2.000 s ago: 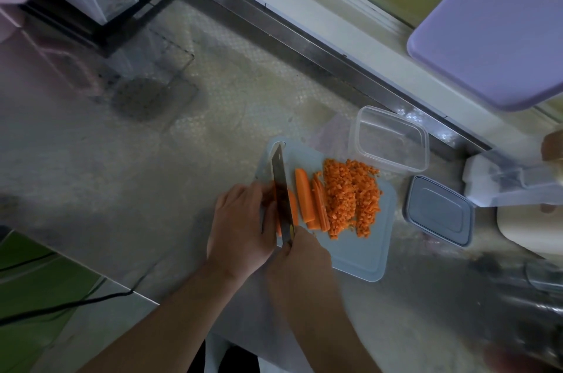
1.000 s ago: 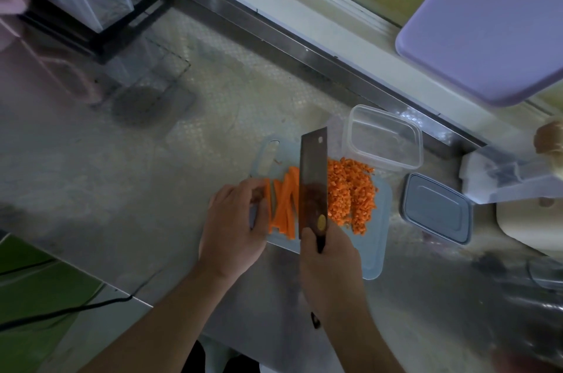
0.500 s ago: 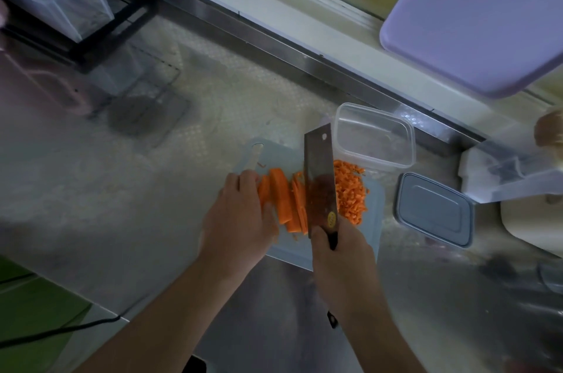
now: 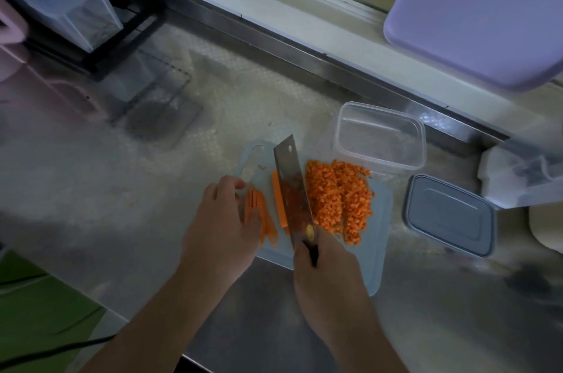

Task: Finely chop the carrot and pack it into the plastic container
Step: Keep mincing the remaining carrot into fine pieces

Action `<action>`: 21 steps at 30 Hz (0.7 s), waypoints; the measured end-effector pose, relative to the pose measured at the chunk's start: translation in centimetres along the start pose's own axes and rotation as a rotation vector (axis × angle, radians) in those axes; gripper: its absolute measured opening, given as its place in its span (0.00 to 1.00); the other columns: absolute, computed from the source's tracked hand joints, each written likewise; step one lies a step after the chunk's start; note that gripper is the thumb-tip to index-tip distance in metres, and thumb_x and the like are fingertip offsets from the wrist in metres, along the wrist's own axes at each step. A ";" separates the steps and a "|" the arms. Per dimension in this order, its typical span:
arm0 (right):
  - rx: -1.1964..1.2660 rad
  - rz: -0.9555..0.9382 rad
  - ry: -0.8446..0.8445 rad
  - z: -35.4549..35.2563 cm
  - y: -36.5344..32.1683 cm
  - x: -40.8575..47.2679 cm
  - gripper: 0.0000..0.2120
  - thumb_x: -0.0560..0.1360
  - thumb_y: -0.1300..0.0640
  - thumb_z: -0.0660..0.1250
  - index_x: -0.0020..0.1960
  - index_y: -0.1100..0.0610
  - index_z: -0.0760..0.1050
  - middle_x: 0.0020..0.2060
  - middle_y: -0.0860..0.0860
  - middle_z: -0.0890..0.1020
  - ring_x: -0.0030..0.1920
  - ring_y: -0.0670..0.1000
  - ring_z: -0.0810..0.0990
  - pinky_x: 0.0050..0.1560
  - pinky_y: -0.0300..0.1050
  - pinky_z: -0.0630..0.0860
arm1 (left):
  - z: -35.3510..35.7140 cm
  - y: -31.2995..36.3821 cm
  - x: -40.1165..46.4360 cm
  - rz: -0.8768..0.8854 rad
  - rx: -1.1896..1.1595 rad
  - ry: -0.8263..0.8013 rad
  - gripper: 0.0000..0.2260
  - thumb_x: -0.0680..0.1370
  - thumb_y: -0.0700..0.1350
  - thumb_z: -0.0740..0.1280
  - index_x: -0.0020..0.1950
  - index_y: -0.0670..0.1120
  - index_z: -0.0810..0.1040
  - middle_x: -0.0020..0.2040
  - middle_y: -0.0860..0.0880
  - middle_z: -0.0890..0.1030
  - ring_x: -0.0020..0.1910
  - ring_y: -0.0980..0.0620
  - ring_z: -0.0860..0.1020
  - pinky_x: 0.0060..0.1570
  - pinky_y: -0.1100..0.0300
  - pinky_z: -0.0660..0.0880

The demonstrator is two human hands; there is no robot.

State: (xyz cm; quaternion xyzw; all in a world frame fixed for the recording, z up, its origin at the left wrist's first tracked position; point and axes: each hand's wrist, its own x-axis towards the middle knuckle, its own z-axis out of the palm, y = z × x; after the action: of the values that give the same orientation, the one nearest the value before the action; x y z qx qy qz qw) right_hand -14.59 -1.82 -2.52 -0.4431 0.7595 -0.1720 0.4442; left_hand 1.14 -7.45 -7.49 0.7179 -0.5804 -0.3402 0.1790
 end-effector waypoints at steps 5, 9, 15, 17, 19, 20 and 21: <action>-0.006 -0.011 0.031 -0.5 0.3 0.2 0.13 0.84 0.48 0.58 0.42 0.47 0.72 0.31 0.48 0.77 0.30 0.41 0.74 0.26 0.34 0.66 | 0.6 0.7 -0.8 0.047 0.213 -0.081 0.26 0.76 0.58 0.73 0.67 0.56 0.63 0.61 0.55 0.67 0.53 0.51 0.77 0.52 0.46 0.80; -0.024 -0.016 0.011 -0.4 0.2 0.0 0.11 0.84 0.52 0.58 0.43 0.49 0.71 0.33 0.50 0.77 0.31 0.39 0.74 0.27 0.35 0.67 | 0.5 0.6 0.1 0.046 0.134 -0.007 0.13 0.80 0.53 0.68 0.61 0.55 0.68 0.56 0.54 0.71 0.45 0.57 0.75 0.47 0.50 0.80; -0.032 -0.027 -0.008 1.0 0.5 -0.5 0.10 0.83 0.53 0.58 0.42 0.49 0.70 0.31 0.51 0.77 0.29 0.45 0.75 0.27 0.39 0.66 | -0.1 -0.9 1.0 0.011 -0.090 -0.006 0.13 0.77 0.62 0.69 0.58 0.62 0.71 0.50 0.56 0.81 0.46 0.57 0.83 0.45 0.52 0.83; -0.027 -0.024 -0.016 1.6 0.5 -0.6 0.09 0.83 0.53 0.58 0.44 0.48 0.70 0.32 0.52 0.77 0.29 0.46 0.76 0.27 0.40 0.67 | -0.4 -1.1 0.9 0.018 -0.114 0.004 0.14 0.78 0.56 0.73 0.60 0.61 0.72 0.52 0.57 0.80 0.46 0.59 0.82 0.46 0.54 0.83; -0.027 -0.022 -0.023 2.1 0.2 -0.8 0.09 0.83 0.53 0.59 0.44 0.49 0.70 0.32 0.51 0.77 0.31 0.44 0.76 0.27 0.39 0.67 | -0.7 -1.4 0.9 0.065 -0.054 0.022 0.14 0.78 0.51 0.73 0.60 0.61 0.73 0.52 0.57 0.78 0.45 0.59 0.81 0.46 0.53 0.83; -0.021 -0.019 -0.022 2.3 0.1 -0.9 0.09 0.83 0.53 0.59 0.44 0.49 0.70 0.32 0.51 0.77 0.30 0.43 0.76 0.27 0.39 0.67 | -0.8 -1.5 0.8 0.087 -0.010 0.022 0.14 0.78 0.49 0.72 0.60 0.61 0.73 0.52 0.57 0.76 0.45 0.58 0.80 0.47 0.52 0.82; -0.014 -0.013 -0.018 2.5 -0.1 -0.9 0.09 0.83 0.53 0.59 0.43 0.50 0.69 0.32 0.51 0.77 0.30 0.43 0.75 0.27 0.38 0.67 | -0.9 -1.7 0.7 0.105 0.025 0.016 0.15 0.78 0.48 0.72 0.61 0.61 0.73 0.52 0.58 0.75 0.46 0.58 0.79 0.48 0.51 0.82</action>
State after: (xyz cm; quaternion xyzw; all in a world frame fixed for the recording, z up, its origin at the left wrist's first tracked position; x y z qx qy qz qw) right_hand -12.29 -0.77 -3.33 -0.4527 0.7536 -0.1654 0.4469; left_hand 3.07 -7.82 -8.15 0.6915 -0.6200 -0.3171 0.1922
